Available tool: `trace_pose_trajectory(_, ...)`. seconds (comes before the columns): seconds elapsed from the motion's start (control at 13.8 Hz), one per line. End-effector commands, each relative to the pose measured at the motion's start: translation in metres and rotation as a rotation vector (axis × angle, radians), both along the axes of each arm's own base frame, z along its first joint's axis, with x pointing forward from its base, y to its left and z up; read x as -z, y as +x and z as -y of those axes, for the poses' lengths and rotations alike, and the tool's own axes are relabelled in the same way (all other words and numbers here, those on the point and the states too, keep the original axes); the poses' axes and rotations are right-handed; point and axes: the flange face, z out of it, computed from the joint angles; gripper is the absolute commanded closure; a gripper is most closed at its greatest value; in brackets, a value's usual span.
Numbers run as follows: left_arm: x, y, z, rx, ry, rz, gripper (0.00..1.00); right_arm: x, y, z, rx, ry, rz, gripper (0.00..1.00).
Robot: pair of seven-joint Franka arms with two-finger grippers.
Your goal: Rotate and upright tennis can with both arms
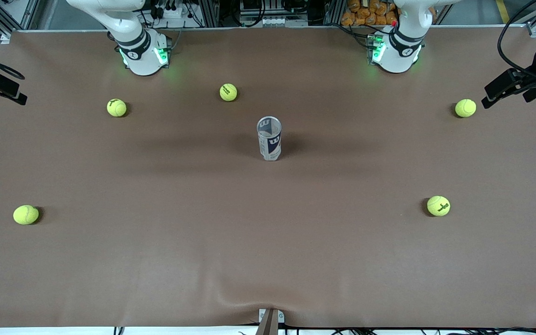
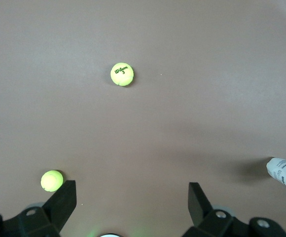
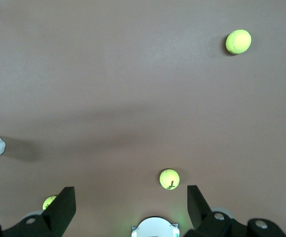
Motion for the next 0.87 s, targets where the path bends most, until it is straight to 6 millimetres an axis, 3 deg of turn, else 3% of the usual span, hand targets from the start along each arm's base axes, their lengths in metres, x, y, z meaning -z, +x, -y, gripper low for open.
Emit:
trace_pose_trajectory(0.0,-0.0051,0.0014,-0.0017,0.009,0.014,-0.011,0.00,-0.0050,-0.0023,0.0001,0.007,0.004,0.002,0.00)
trace_pose_trajectory(0.79,0.0002,0.0000,-0.0064,0.029,0.045,-0.048,0.00,-0.0050,-0.0022,-0.0007,0.006,0.004,0.002,0.00)
